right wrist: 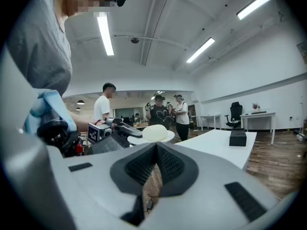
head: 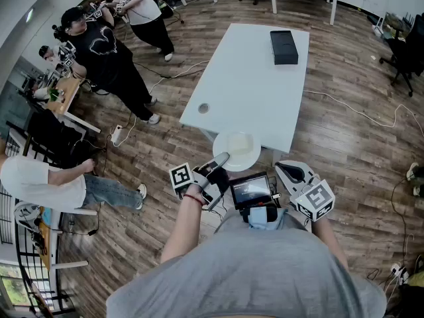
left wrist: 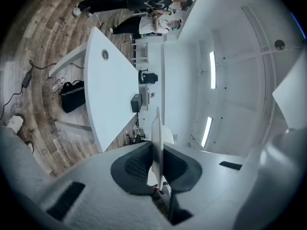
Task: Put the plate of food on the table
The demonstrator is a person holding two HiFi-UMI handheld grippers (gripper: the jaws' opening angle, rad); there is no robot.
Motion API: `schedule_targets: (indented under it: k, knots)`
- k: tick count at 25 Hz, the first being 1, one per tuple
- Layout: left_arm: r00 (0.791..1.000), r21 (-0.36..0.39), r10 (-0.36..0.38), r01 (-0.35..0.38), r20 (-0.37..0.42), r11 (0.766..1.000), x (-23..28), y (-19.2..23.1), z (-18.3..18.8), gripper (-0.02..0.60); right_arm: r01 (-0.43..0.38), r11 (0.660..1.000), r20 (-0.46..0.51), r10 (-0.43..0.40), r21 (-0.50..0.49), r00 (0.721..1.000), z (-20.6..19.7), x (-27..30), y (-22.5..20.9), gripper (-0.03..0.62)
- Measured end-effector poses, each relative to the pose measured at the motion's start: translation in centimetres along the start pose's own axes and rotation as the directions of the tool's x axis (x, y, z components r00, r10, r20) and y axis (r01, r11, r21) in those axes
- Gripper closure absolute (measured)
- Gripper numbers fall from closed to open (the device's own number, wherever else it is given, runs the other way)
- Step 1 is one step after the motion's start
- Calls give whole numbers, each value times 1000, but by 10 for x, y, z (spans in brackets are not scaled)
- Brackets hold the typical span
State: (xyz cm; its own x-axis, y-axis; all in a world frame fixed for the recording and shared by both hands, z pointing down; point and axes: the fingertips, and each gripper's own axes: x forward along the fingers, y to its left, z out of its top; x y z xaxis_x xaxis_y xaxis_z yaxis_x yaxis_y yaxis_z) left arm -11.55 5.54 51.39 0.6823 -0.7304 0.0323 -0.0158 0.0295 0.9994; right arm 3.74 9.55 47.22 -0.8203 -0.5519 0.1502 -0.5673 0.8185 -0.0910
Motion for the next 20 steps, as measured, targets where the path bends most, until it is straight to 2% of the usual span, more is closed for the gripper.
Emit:
schedule_targets:
  k: [9,15,20]
  knots:
    - [1000,20,-17,17,-9,1000,10,-9,-4,549,3,1000,16,-3,-9,1000,4,-5,-8,565]
    - [1000,21,-20,20,-14,1000,10,-14,-4,549,-14,1000,117,11,27,993,21,-6,-7,562]
    - [1000,23,-22,22,-17,999,14,-14,-5,549,-52,998,92,55,-36,994,16,-5,1,562]
